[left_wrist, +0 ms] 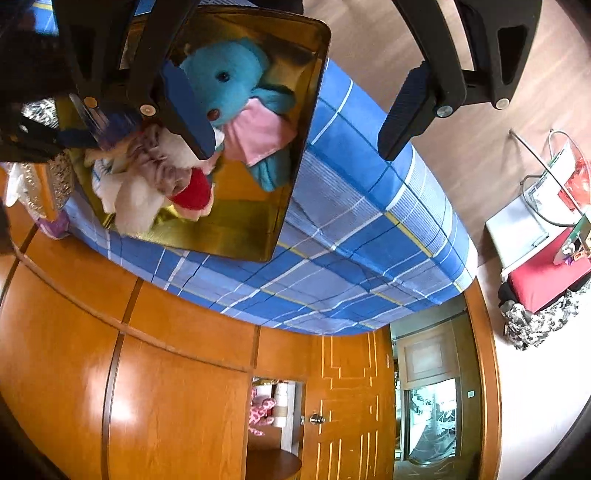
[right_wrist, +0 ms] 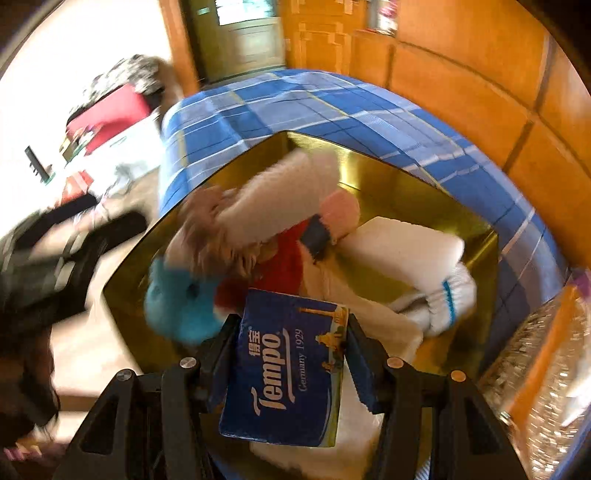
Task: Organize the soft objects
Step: 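Carry the Tempo packet into the gold tray and open the right gripper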
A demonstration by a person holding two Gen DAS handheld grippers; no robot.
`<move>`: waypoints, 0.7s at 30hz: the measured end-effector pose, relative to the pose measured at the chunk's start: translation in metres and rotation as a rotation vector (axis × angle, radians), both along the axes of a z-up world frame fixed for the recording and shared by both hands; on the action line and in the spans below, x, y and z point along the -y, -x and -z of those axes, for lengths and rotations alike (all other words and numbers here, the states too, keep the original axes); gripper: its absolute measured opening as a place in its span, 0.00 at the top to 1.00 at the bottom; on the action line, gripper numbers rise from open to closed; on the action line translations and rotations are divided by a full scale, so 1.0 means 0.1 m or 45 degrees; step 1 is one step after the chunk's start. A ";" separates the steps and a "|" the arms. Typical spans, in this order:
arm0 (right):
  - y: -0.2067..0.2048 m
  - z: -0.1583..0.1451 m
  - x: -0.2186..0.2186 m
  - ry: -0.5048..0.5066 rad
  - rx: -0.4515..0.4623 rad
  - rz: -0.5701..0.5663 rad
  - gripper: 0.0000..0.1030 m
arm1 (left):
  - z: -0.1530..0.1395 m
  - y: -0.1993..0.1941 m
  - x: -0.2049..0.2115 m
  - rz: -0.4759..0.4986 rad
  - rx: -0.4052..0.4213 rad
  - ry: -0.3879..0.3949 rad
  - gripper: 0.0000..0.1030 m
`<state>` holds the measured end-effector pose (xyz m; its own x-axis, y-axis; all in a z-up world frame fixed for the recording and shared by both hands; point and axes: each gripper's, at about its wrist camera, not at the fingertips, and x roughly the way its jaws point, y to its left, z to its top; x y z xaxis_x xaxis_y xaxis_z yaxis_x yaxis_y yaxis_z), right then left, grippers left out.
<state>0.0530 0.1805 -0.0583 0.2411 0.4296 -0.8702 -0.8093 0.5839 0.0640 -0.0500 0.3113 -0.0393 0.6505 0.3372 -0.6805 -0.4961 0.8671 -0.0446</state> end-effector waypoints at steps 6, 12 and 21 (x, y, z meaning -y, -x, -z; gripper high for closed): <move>-0.39 0.30 -0.11 0.096 0.023 0.222 0.48 | 0.09 -0.03 0.04 0.022 -0.031 0.010 0.12; -0.43 0.29 0.10 0.027 -0.039 0.281 0.43 | 0.08 -0.04 0.07 0.020 -0.028 0.004 0.09; -0.27 0.05 0.17 -0.044 0.059 0.299 0.30 | 0.01 -0.01 0.14 0.013 -0.006 -0.030 0.07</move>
<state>0.0804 0.1631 -0.0633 0.3772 0.3863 -0.8417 -0.6543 0.7544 0.0530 -0.0490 0.2977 -0.0398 0.6509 0.3463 -0.6756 -0.4874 0.8729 -0.0220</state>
